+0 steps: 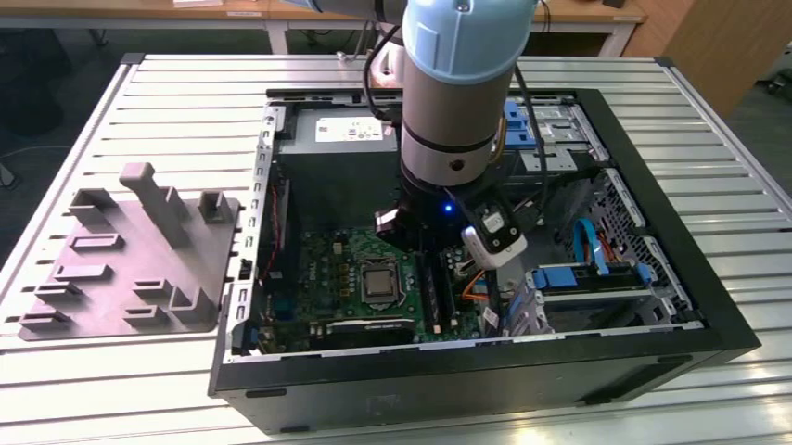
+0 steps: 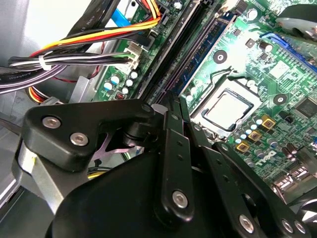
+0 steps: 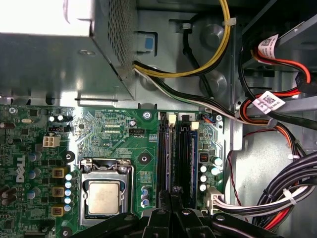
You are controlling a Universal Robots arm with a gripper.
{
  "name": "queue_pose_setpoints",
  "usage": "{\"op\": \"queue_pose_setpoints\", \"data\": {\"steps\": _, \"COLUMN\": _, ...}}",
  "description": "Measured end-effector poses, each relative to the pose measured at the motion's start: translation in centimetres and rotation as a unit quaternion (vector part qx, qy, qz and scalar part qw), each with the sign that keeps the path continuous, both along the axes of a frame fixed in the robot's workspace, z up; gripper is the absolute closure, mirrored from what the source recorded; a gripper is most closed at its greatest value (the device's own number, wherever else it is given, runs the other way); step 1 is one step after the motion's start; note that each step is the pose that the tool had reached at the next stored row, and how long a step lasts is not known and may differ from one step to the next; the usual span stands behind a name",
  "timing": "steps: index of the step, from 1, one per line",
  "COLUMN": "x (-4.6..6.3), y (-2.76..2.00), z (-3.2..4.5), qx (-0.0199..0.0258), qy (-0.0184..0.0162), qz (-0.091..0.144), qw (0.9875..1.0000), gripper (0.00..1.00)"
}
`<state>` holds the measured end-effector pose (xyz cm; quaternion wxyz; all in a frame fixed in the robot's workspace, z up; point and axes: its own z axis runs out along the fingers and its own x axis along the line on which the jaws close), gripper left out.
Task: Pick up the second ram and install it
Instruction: 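Insert the second ram into the second slot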
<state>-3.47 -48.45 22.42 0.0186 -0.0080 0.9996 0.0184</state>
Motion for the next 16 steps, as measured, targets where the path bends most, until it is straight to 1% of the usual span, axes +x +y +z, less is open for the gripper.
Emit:
{"op": "queue_pose_setpoints", "data": {"steps": 9, "x": 0.00, "y": -0.01, "z": -0.13, "qx": 0.0001, "qy": 0.0000, "qz": 0.000, "qw": 1.0000, "gripper": 0.89}}
{"op": "queue_pose_setpoints", "data": {"steps": 16, "x": 0.00, "y": -0.11, "z": -0.12, "qx": 0.0000, "qy": 0.0000, "qz": 0.000, "qw": 1.0000, "gripper": 0.89}}
